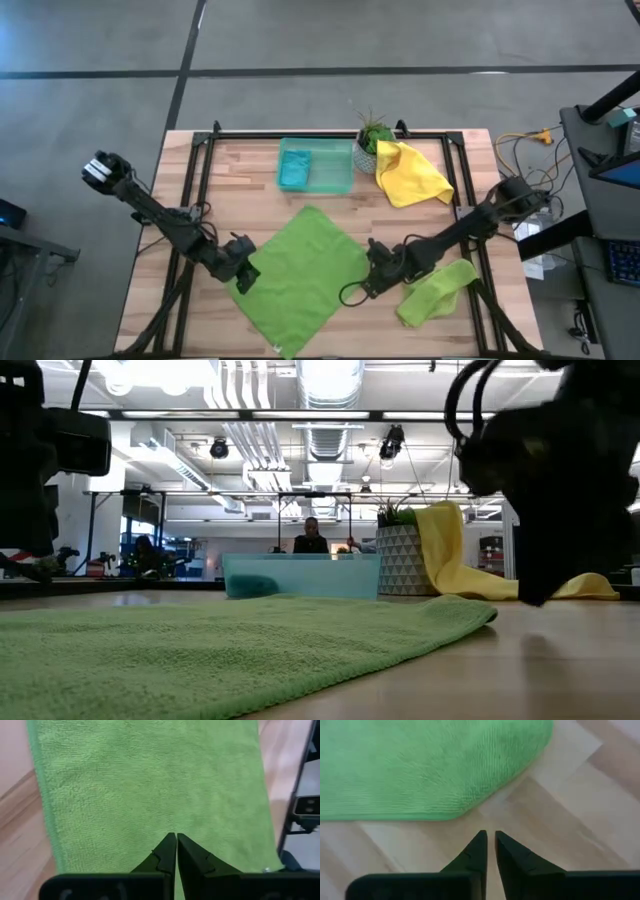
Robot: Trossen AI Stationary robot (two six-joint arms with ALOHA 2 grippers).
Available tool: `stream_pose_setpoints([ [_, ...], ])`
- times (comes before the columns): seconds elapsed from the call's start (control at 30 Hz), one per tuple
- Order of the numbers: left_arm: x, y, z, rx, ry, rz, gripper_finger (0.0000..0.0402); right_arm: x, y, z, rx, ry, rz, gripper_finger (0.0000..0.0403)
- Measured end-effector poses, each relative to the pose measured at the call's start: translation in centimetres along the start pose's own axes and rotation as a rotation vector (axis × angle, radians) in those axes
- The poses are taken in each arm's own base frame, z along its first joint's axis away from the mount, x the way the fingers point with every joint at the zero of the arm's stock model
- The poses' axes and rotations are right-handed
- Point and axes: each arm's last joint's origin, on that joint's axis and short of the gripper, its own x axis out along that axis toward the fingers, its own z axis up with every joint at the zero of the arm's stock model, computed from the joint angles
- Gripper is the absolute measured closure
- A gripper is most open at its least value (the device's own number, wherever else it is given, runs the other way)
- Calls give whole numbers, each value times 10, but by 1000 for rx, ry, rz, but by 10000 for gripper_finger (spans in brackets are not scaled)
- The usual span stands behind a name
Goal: Fold microfiber towels
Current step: Fold the green microfiber towel
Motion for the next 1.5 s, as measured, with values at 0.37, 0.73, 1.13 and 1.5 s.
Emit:
stream_pose_setpoints([
  [0.37,15,-2,-2,-3,-11,-2,402,18,12,25,-4,-106,20,344],
  [0.73,38,-8,-7,-15,7,-61,402,12,34,79,-120,-278,389,344],
  [1.13,55,-13,-12,-26,42,-140,402,18,17,76,46,-157,259,335],
  [1.5,54,-14,-12,-27,44,-148,402,25,2,88,224,-101,256,247],
])
